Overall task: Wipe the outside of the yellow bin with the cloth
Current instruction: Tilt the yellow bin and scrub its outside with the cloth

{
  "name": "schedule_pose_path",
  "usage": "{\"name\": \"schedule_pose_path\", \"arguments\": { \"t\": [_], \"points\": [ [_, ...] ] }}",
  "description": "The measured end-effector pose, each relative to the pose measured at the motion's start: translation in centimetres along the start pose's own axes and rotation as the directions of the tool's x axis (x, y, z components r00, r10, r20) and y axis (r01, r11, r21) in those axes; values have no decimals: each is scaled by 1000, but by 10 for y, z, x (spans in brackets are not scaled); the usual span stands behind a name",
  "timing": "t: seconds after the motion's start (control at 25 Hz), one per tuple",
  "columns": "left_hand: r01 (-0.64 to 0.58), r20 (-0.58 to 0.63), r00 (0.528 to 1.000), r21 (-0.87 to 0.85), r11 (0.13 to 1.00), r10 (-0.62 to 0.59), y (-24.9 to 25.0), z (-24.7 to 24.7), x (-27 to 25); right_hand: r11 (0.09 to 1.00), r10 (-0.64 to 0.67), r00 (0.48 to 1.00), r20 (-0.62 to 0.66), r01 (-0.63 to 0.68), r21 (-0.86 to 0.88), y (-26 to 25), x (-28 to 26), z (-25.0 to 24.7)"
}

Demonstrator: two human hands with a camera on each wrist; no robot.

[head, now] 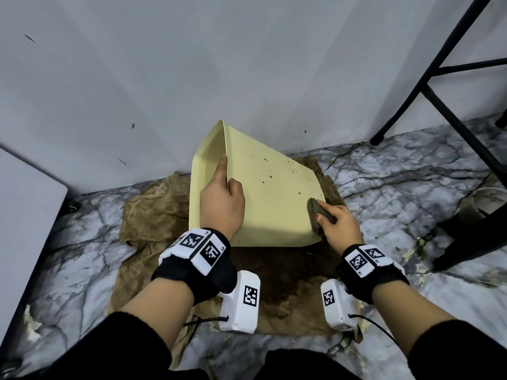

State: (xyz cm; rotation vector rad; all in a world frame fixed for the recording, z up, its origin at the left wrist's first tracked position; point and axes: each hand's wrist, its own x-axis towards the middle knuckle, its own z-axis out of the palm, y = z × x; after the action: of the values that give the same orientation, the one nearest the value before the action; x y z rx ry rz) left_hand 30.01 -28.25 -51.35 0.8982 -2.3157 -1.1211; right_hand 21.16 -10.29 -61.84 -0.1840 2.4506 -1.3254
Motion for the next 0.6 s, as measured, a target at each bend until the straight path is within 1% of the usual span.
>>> {"name": "schedule_pose_path", "arguments": {
  "t": [0.08,0.12,0.2,0.24,0.32,0.36,0.4,0.48,0.52,0.6],
  "points": [
    [2,-7,1000,4,1000,-1,0,0,1,1000,-24,1000,-5,24,4,-9,-3,3],
    [4,-10,1000,9,1000,-4,0,0,1,998,-60,998,1,59,22,-17,-7,6],
    [2,-13,1000,15,1000,-2,0,0,1,983,-178,984,16,177,42,-42,-17,17],
    [-2,-11,1000,19,1000,2,0,1,0,968,-251,968,21,250,37,-55,-22,23],
    [-12,-14,1000,32,999,12,2,2,-1,914,-405,914,32,405,16,-80,-32,36],
    [-14,-14,1000,37,999,14,2,2,-1,887,-461,886,36,461,11,-89,-36,40],
    [-16,-11,1000,39,999,16,3,2,-1,871,-491,870,35,491,15,-93,-39,42],
    [-23,-3,1000,34,999,24,3,3,-2,867,-497,868,14,496,43,-90,-39,40],
    [-25,2,1000,30,999,25,3,3,-2,879,-474,880,5,473,53,-82,-36,38],
    [-17,3,1000,23,1000,17,1,2,-2,924,-379,926,8,378,55,-62,-29,32]
  ]
}}
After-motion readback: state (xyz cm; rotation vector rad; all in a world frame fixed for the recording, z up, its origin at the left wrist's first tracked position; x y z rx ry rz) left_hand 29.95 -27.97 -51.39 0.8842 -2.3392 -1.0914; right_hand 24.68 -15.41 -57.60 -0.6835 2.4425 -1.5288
